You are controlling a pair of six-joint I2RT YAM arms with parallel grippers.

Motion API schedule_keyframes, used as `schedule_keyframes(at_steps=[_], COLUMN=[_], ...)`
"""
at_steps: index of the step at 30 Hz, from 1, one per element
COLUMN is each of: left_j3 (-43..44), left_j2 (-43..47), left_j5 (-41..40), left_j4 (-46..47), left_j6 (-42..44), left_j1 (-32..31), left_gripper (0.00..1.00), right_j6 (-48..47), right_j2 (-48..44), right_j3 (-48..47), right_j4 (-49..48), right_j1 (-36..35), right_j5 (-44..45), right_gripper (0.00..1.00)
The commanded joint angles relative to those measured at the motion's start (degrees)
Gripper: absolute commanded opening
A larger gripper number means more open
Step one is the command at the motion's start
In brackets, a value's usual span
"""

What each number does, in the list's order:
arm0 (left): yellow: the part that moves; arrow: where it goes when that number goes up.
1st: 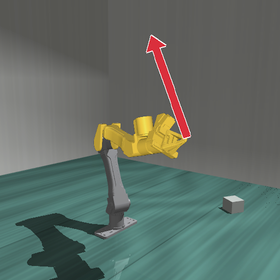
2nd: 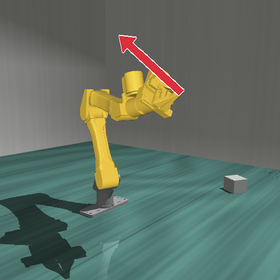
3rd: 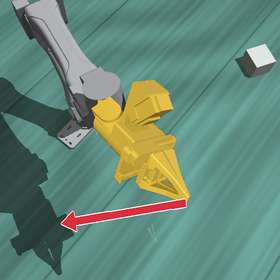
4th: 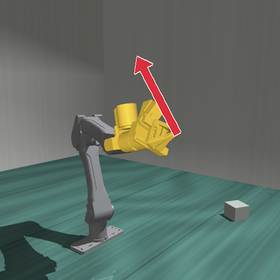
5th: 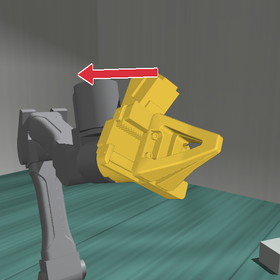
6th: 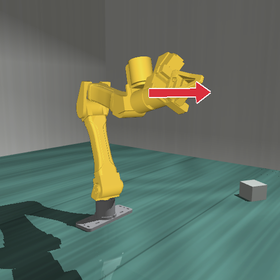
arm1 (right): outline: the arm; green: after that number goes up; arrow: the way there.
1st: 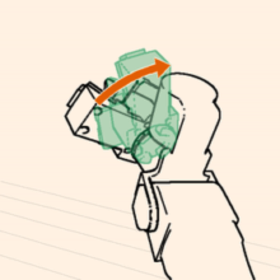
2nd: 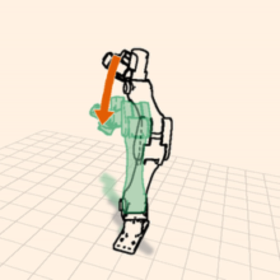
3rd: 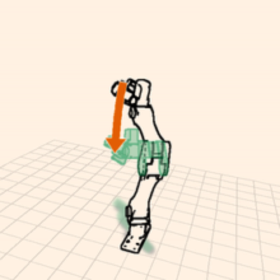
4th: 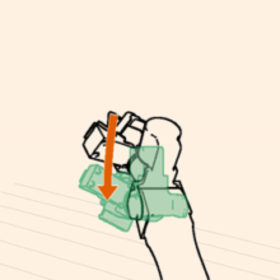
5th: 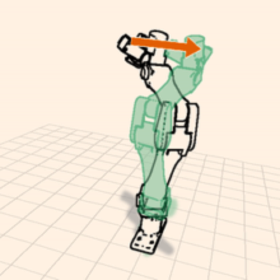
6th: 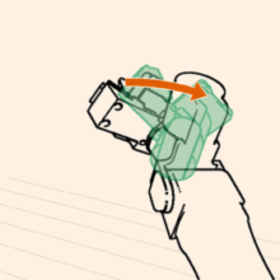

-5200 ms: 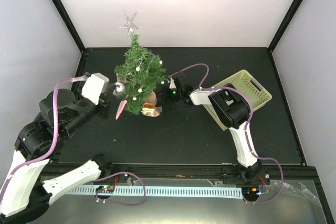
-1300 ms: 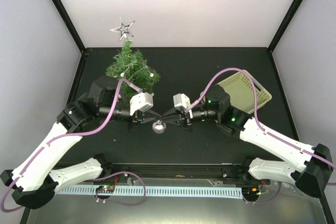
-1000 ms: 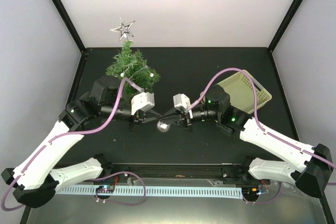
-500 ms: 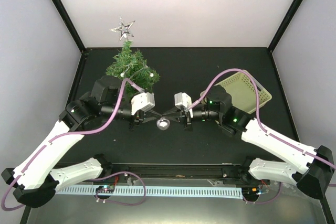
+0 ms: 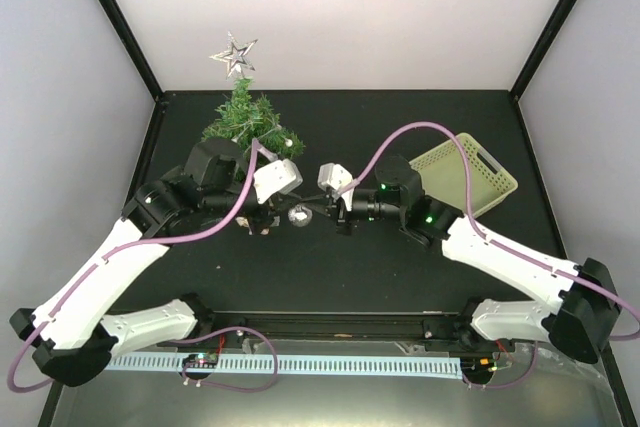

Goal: Decorate the small christmas tree
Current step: Hang the decoration item on the Christmas tree.

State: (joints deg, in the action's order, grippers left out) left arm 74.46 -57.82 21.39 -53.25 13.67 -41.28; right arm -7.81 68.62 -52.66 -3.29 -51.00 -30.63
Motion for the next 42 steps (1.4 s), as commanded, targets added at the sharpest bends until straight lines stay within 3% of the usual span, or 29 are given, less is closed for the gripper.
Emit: schedule_keyframes(at_steps=[1, 16, 32, 42], left_j3=[4.34, 4.79, 4.33, 5.2], left_j2=[-1.9, -6.62, -11.04, -13.37], left_j5=[-7.2, -16.02, -25.9, -27.65], left_j4=[-1.24, -0.89, -1.81, -3.6], left_j6=[-2.61, -13.64, -16.85, -19.45], left_j1=[-0.32, -0.3, -0.39, -0.38], left_gripper=[0.02, 0.02, 0.01, 0.02], right_j6=[1.23, 7.11, 9.63, 11.11], right_j2=[1.99, 11.53, 19.21, 22.45], right_j3=[-1.05, -0.84, -2.52, -3.93], right_j4=[-5.97, -17.16, -22.23, -23.88], right_j1=[1.95, 8.94, 10.75, 10.85], right_j5=[3.2, -5.26, -7.45, -8.33], right_gripper=[0.01, 0.01, 0.01, 0.01])
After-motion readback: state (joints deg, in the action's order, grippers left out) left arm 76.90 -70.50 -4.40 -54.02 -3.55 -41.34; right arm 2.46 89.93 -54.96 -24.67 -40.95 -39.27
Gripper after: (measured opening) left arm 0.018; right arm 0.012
